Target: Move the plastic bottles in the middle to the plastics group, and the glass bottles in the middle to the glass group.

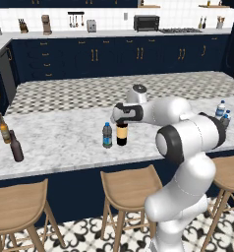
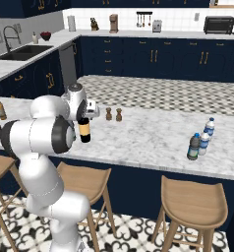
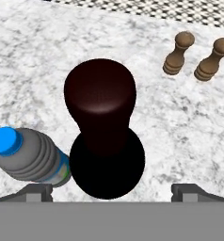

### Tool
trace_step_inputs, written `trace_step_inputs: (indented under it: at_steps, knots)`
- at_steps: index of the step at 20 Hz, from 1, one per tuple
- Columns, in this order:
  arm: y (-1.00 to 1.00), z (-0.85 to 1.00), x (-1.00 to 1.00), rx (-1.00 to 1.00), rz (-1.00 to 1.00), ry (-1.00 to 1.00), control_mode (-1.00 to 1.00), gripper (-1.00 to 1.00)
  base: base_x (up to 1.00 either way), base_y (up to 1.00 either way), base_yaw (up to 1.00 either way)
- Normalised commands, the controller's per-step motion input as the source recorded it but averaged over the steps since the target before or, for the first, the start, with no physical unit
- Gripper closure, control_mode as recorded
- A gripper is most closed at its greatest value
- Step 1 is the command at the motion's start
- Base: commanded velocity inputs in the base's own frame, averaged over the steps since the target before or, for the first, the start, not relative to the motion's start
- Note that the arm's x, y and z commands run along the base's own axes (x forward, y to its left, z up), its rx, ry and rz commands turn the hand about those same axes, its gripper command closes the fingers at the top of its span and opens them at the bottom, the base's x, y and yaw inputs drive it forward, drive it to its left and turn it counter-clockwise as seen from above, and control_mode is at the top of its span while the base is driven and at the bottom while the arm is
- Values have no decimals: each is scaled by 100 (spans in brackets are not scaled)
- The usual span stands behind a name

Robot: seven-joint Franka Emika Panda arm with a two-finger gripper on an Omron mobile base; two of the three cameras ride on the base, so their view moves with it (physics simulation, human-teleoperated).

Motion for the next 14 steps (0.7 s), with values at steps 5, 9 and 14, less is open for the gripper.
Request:
trace_step_inputs:
  at_steps: [5,9,14]
  knots:
    - [0,-9,2,0,0,0,-100,-100,0,0,0]
    - [0,-10,0,1,0,0,-100,-100,0,0,0]
    - [2,-7,3,1,0,0,-100,-100,0,0,0]
